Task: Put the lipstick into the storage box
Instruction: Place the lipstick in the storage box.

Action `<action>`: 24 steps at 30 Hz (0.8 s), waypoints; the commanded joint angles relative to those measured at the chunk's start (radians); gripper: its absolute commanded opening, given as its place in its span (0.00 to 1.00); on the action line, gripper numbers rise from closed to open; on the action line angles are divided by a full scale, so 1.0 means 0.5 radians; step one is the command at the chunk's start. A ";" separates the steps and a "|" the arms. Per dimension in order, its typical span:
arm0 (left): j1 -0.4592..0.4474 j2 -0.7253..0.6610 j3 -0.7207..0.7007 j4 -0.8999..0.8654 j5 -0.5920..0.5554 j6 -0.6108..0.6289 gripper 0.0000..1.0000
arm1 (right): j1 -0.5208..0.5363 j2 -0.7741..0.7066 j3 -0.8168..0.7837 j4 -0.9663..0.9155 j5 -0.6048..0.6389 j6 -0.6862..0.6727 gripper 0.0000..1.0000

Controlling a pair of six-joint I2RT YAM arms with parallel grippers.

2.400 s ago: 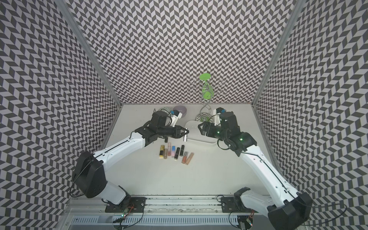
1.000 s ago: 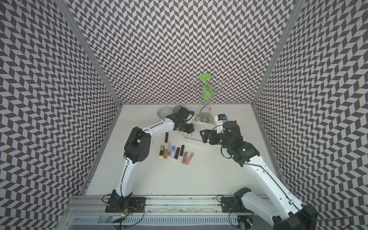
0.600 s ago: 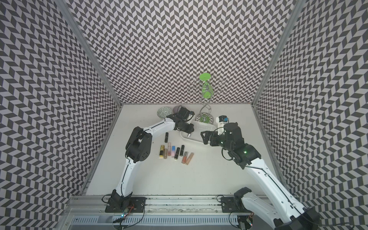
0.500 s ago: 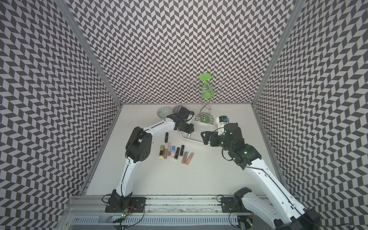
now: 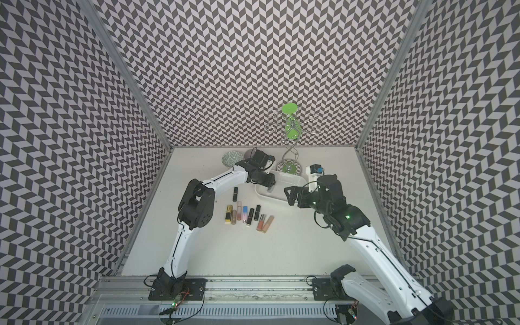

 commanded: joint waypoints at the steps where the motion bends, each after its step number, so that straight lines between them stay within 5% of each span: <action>1: -0.008 0.064 0.069 -0.030 0.031 -0.024 0.38 | -0.010 -0.053 -0.003 0.035 0.022 -0.037 1.00; 14: -0.015 -0.412 -0.074 0.187 0.324 -0.182 0.49 | -0.014 0.099 -0.002 0.010 -0.115 0.006 0.98; 24: -0.013 -1.235 -0.878 0.393 0.214 -0.167 0.56 | -0.007 0.305 0.006 -0.024 -0.262 0.039 0.92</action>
